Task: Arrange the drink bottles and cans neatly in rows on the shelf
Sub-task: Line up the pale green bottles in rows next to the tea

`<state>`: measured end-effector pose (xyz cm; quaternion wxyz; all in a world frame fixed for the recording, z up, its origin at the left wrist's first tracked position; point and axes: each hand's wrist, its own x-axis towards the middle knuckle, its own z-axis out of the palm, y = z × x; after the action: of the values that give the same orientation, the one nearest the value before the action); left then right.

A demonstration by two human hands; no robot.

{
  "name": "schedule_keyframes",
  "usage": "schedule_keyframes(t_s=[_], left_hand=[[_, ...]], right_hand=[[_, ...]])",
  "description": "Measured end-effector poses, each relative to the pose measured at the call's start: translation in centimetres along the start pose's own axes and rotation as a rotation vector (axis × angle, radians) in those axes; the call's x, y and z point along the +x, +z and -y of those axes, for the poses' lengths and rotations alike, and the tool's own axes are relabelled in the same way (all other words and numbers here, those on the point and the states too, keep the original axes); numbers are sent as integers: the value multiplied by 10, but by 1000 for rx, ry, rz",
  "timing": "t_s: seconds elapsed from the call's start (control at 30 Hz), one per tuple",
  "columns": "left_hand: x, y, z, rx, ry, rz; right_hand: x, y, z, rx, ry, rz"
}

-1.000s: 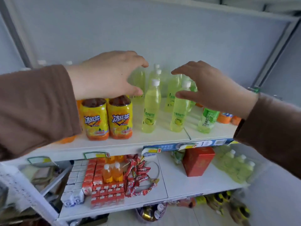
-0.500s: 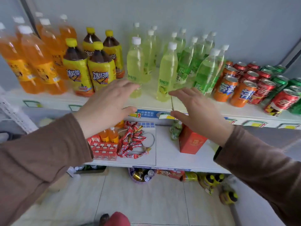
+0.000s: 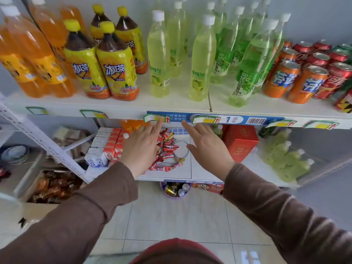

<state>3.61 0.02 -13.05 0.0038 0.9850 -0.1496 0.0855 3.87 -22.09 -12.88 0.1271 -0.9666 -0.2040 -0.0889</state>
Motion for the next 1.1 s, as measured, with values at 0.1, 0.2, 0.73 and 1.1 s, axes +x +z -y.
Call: schedule_keyframes(t_s=[0.1, 0.2, 0.73, 1.1], left_hand=[[1, 21, 10, -2, -29, 32], [1, 36, 19, 26, -31, 43], [17, 71, 32, -56, -96, 37], [18, 67, 38, -25, -91, -10]], right_hand=[[12, 29, 11, -9, 12, 50], [24, 50, 19, -43, 27, 85], [53, 92, 17, -105, 97, 87], [55, 97, 13, -109, 120, 60]])
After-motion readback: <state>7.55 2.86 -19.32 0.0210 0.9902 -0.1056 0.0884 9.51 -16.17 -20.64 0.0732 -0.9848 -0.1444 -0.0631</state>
